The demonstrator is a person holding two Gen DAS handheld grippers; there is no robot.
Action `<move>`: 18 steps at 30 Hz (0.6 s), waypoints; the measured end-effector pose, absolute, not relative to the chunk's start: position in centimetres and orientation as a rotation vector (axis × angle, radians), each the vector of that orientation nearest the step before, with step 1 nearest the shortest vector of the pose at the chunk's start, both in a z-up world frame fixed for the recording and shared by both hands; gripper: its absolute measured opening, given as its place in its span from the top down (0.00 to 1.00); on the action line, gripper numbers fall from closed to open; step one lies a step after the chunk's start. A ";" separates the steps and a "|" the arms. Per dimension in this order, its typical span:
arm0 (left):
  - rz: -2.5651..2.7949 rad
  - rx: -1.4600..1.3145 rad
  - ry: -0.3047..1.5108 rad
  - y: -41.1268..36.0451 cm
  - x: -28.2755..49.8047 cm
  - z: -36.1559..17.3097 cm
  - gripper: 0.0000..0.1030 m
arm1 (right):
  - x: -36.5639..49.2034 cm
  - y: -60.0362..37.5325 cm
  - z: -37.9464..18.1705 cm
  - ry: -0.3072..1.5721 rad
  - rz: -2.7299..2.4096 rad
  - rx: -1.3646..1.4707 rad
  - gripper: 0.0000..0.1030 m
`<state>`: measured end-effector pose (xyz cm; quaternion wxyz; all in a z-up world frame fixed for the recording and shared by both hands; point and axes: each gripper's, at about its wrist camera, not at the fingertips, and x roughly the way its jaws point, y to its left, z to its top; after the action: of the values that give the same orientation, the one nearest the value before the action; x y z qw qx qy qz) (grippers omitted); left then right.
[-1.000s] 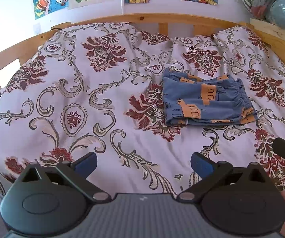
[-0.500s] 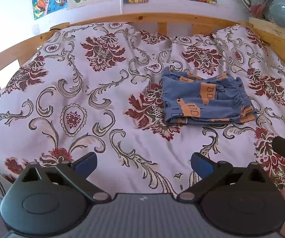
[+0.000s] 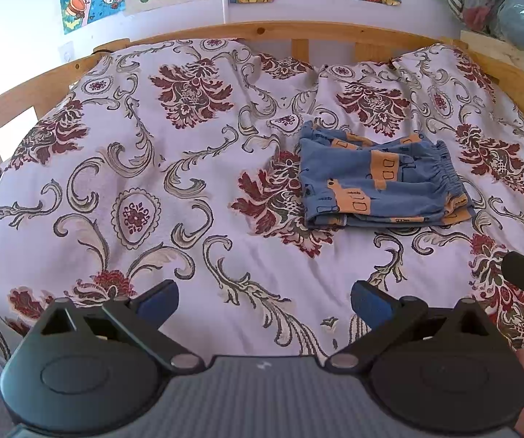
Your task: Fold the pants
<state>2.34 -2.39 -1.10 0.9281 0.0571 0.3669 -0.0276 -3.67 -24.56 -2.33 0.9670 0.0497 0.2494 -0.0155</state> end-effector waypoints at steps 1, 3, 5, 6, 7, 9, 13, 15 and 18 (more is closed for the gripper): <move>-0.057 0.117 0.752 -2.4 2.3 -1.1 0.00 | -3.7 -24.6 -2.3 0.505 -0.031 0.100 0.01; -0.057 0.117 0.751 -2.4 2.3 -1.1 0.00 | -3.6 -24.6 -2.3 0.505 -0.031 0.100 0.01; -0.057 0.118 0.752 -2.4 2.3 -1.1 0.00 | -3.6 -24.6 -2.3 0.505 -0.032 0.099 0.01; -0.057 0.118 0.751 -2.4 2.3 -1.1 0.00 | -3.6 -24.6 -2.3 0.505 -0.032 0.099 0.01; -0.058 0.117 0.751 -2.4 2.3 -1.1 0.00 | -3.6 -24.6 -2.3 0.505 -0.032 0.100 0.01; -0.059 0.117 0.750 -2.4 2.3 -1.0 0.00 | -3.6 -24.6 -2.3 0.505 -0.032 0.099 0.01; -0.061 0.118 0.750 -2.5 2.3 -1.0 0.00 | -3.7 -24.6 -2.3 0.505 -0.031 0.100 0.01; -0.060 0.118 0.750 -2.5 2.3 -1.0 0.00 | -3.6 -24.5 -2.3 0.506 -0.032 0.100 0.01; -0.060 0.118 0.751 -2.5 2.3 -1.0 0.00 | -3.6 -24.6 -2.3 0.506 -0.032 0.100 0.01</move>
<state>2.27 -2.51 -0.99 0.9283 0.0576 0.3663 -0.0294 -3.61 -24.55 -2.28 0.9668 0.0495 0.2501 -0.0157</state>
